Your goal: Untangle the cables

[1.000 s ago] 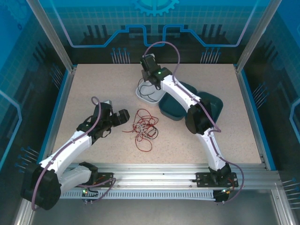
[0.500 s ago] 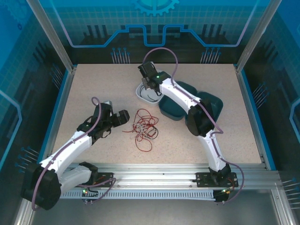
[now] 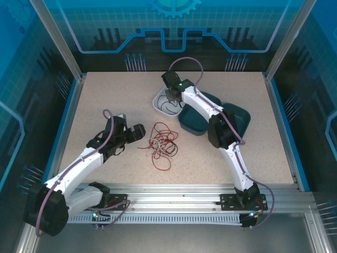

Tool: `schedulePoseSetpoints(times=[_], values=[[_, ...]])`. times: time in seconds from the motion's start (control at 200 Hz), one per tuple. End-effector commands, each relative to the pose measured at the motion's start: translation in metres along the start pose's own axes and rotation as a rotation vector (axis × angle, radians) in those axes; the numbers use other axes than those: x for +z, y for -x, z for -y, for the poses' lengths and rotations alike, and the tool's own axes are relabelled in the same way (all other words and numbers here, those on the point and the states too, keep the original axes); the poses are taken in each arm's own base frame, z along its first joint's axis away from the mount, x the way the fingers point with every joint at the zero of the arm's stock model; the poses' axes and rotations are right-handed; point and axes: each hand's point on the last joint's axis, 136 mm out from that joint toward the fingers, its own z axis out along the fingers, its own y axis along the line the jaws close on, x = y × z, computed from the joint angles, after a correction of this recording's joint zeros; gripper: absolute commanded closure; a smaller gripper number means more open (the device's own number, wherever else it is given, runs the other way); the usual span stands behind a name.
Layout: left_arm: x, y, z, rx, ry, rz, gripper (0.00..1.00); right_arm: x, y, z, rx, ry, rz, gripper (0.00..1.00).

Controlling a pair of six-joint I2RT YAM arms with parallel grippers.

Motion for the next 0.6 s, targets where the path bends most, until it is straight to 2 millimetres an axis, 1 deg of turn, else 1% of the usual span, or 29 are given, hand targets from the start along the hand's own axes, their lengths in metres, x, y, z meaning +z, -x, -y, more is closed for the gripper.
schedulePoseSetpoints(times=[0.0,0.065,0.11,0.13,0.135,0.16,0.235,0.27,0.335,0.38,0.455,0.535,0.59], values=[[-0.001,0.005,0.007,0.003,-0.034,0.003,0.01,-0.018,0.006,-0.012,0.001,0.063,0.003,0.78],[-0.001,0.005,0.009,-0.001,-0.045,0.001,0.01,-0.029,0.009,-0.013,-0.001,0.077,0.016,0.75],[-0.001,0.006,0.012,-0.001,-0.057,0.002,0.01,-0.04,0.013,-0.013,0.001,0.093,0.031,0.74],[-0.001,0.005,0.012,-0.002,-0.061,-0.002,0.01,-0.04,0.011,-0.014,-0.001,0.098,0.03,0.73],[-0.001,0.005,0.013,-0.001,-0.062,-0.001,0.01,-0.046,0.015,-0.013,0.003,0.101,0.041,0.73],[-0.001,0.005,0.015,-0.001,-0.073,-0.003,0.01,-0.056,0.019,-0.013,0.005,0.11,0.062,0.72],[-0.002,0.005,0.02,0.004,-0.102,-0.006,0.01,-0.074,0.022,-0.011,0.008,0.121,0.091,0.7],[-0.002,0.004,0.022,0.007,-0.114,-0.01,0.01,-0.081,0.021,-0.011,0.009,0.124,0.099,0.69],[-0.001,0.003,0.028,0.01,-0.141,-0.024,0.01,-0.099,0.019,-0.009,0.014,0.134,0.12,0.67],[-0.001,0.001,0.032,0.014,-0.164,-0.036,0.02,-0.11,0.016,-0.01,0.012,0.145,0.135,0.67],[0.001,-0.002,0.038,0.022,-0.193,-0.062,0.03,-0.126,0.006,-0.009,-0.001,0.148,0.142,0.66],[0.005,-0.008,0.043,0.036,-0.209,-0.096,0.08,-0.139,-0.013,-0.004,0.011,0.138,0.117,0.67],[0.008,-0.012,0.046,0.05,-0.209,-0.121,0.1,-0.145,-0.031,-0.003,0.025,0.141,0.091,0.68]])
